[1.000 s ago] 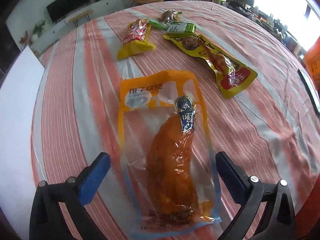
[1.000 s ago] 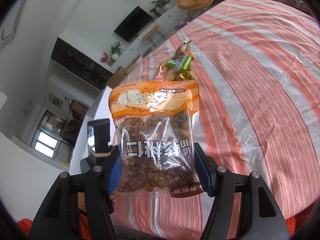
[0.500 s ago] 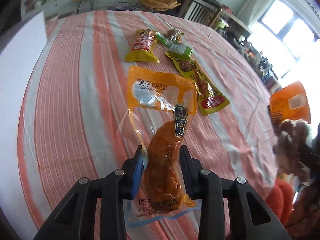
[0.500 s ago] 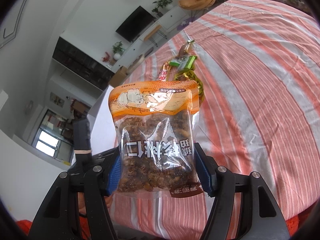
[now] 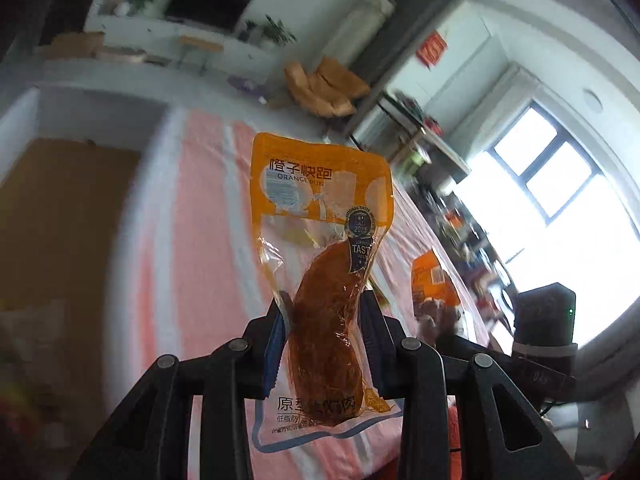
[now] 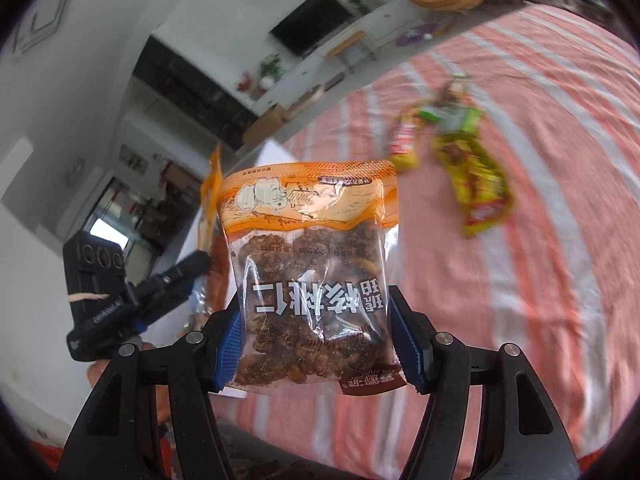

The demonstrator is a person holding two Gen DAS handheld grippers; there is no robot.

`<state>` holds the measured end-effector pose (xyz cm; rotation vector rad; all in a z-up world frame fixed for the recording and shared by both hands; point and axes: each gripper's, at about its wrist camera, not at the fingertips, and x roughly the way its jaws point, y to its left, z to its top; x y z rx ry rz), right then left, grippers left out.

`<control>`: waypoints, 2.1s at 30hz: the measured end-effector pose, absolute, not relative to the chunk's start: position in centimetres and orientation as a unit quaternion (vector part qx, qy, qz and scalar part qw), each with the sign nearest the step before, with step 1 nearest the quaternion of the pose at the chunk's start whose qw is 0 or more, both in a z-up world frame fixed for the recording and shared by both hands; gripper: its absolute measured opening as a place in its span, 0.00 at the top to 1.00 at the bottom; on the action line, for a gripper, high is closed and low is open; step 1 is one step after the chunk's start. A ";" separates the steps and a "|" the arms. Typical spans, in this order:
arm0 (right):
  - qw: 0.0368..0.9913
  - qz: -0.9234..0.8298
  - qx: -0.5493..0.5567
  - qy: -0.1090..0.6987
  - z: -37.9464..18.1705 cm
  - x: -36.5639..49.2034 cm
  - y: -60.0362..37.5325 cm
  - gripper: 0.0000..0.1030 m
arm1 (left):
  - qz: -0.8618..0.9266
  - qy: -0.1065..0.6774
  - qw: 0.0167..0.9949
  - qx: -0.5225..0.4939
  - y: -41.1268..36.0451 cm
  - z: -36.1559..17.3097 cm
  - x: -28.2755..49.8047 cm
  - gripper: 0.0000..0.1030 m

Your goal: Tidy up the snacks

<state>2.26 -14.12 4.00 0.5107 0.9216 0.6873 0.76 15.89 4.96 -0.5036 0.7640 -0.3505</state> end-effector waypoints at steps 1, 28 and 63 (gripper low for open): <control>0.807 0.335 0.228 0.430 4.7 2.5 -12.6 0.35 | -0.148 0.358 0.890 -0.242 17.9 5.7 -0.1 0.66; 0.867 0.190 0.036 0.459 -3.3 5.1 -6.4 0.24 | -0.101 0.351 0.917 -0.162 16.1 3.6 -1.8 0.01; 0.891 -0.087 0.053 0.442 -7.8 5.4 -19.2 0.16 | -0.023 0.457 0.889 -0.001 3.5 -10.8 11.2 0.00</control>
